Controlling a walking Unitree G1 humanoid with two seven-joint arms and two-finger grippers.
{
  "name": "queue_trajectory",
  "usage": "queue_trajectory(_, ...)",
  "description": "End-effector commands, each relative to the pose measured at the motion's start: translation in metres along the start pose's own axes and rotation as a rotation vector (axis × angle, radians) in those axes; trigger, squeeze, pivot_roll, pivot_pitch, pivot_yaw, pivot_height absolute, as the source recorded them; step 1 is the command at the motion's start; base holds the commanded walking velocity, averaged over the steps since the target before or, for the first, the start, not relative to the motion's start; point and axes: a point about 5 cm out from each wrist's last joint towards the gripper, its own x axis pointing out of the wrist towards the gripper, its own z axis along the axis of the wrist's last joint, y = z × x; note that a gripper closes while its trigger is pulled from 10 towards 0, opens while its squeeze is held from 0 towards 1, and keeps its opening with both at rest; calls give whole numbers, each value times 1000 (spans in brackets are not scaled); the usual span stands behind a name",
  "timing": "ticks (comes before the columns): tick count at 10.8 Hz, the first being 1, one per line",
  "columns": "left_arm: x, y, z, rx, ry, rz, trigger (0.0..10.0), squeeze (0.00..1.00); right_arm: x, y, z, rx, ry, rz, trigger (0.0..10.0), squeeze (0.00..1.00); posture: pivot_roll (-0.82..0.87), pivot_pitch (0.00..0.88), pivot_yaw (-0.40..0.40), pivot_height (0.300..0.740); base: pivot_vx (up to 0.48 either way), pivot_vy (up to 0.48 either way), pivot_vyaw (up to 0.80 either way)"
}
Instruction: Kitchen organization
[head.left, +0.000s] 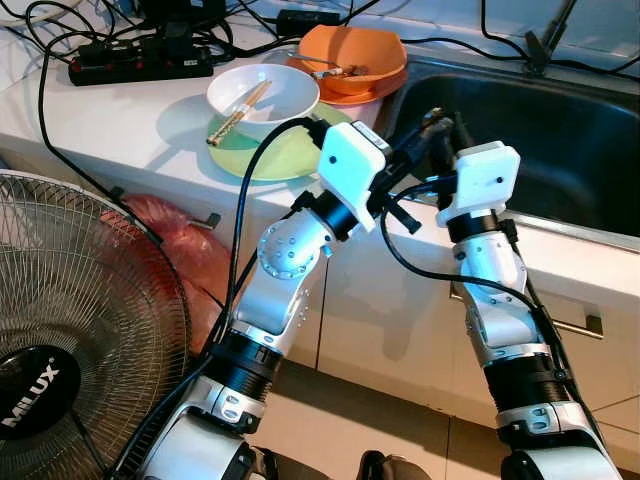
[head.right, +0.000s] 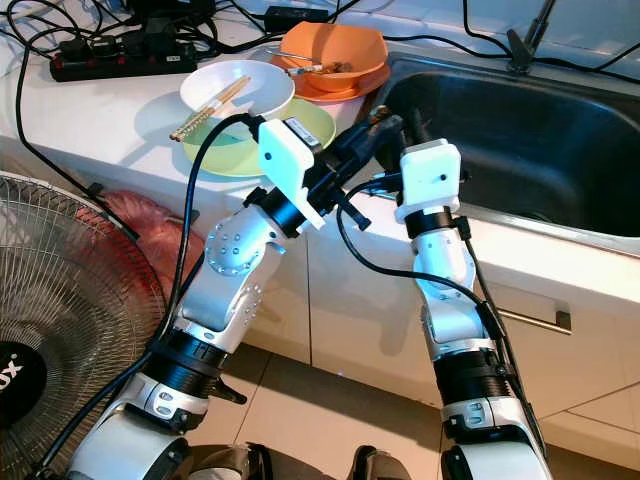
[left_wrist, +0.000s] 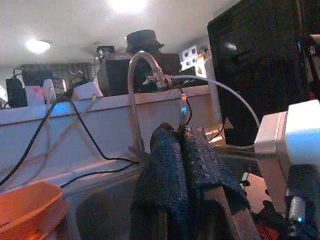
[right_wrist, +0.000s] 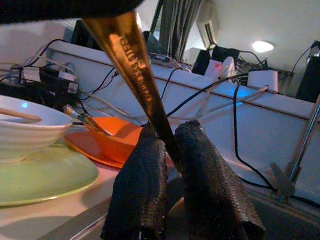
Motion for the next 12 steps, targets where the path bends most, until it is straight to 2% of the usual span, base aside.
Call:
queue_trajectory(1, 0, -4, -2, -3, 13, -23, 10000, 0, 3, -2, 4, 6, -18, -9, 0, 0, 12, 105, 11, 740, 0, 0, 0)
queue_trajectory(6, -1, -2, -4, 22, 33, -11, 10000, 0, 4, -3, 4, 1, -15, -12, 0, 0, 13, 105, 9, 740, 0, 0, 0)
queue_trajectory(7, -1, -2, -5, 33, 45, -5, 10000, 1000, 3, -3, 3, 1, -13, -12, 0, 0, 13, 108, 8, 740, 0, 0, 0)
queue_trajectory(12, -1, 0, -7, 44, 55, 11, 10000, 1000, 3, -6, 2, -1, -5, -25, 0, 0, 12, 112, 8, 740, 0, 0, 0)
